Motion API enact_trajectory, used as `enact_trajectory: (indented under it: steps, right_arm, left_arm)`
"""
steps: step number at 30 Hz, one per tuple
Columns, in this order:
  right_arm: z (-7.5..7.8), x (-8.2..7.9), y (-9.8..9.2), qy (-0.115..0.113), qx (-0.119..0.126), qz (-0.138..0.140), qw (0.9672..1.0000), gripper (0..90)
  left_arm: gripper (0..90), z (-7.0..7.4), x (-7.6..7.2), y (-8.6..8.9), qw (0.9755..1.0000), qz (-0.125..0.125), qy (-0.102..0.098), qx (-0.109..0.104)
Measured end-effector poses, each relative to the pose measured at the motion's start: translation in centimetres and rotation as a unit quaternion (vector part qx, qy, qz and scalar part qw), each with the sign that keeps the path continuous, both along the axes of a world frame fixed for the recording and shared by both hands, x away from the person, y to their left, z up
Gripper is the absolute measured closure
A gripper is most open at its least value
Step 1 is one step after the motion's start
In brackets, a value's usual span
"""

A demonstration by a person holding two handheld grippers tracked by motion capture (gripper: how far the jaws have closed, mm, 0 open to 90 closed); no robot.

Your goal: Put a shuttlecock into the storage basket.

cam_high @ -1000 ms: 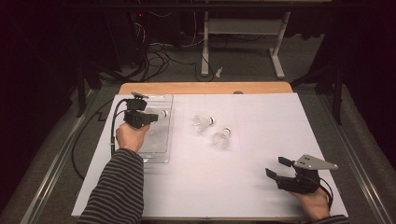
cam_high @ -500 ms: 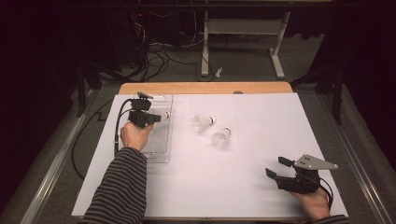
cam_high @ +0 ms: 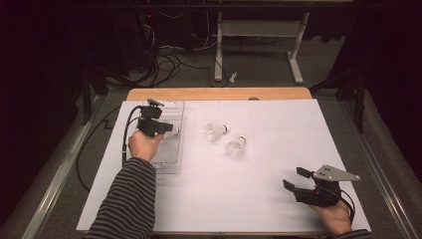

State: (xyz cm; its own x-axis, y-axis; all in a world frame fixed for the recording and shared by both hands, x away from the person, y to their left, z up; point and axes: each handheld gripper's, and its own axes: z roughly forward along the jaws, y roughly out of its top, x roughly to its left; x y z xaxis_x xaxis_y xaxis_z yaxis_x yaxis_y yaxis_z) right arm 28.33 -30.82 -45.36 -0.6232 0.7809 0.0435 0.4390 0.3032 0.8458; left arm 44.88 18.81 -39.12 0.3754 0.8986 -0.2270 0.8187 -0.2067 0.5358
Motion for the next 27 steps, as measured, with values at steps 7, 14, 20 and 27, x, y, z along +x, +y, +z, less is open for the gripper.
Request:
enact_trajectory:
  steps: [7, 14, 20, 27]
  right_arm:
    - [0.0, 0.0, 0.0, 0.000, 0.000, 0.000, 1.0000, 30.0]
    - [0.0, 0.0, 0.0, 0.000, 0.000, -0.002, 1.0000, 30.0]
    - [0.0, 0.0, 0.0, 0.000, 0.001, -0.002, 1.0000, 30.0]
    - [0.0, 0.0, -0.1, -0.002, 0.001, -0.004, 1.0000, 30.0]
  left_arm:
    - [65.9, 0.7, -0.7, 0.0, 1.0000, -0.007, 0.000, -0.001]
    - [55.8, 1.2, -1.4, -0.3, 0.9999, -0.012, -0.006, 0.000]
    - [51.2, 1.6, -2.3, -0.4, 0.9996, -0.013, -0.024, -0.004]
    - [44.6, 1.7, -3.4, -0.5, 0.9992, -0.019, -0.036, -0.001]
